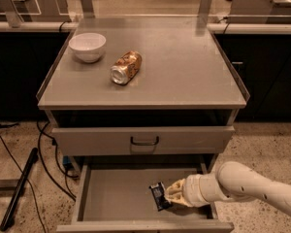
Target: Pick rxbar blueberry from middle drawer and place on counter
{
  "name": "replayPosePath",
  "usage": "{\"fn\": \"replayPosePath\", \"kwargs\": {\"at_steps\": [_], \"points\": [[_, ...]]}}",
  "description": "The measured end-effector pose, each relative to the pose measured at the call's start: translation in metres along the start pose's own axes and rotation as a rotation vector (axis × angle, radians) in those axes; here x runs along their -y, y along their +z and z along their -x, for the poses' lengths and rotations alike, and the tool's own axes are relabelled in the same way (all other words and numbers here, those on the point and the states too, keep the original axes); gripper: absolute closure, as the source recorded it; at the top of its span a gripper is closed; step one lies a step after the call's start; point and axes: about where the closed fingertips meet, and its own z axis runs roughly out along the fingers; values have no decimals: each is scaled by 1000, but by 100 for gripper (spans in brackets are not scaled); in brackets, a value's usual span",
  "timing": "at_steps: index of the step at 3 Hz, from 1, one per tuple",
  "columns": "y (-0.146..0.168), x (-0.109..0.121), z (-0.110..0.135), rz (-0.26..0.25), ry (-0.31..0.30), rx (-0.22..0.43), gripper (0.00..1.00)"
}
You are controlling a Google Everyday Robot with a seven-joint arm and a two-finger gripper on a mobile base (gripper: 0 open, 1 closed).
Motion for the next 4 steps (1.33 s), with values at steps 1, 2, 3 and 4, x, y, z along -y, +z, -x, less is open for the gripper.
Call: {"fn": "replayPosePath", "kwargs": {"at_steps": [1,2,3,4], "points": [[23,3,7,11,-64,47,100],[45,9,0,15,-119,50,100],[49,9,-1,18,-127,52,83],[51,9,-3,17,-128,53,54]]}}
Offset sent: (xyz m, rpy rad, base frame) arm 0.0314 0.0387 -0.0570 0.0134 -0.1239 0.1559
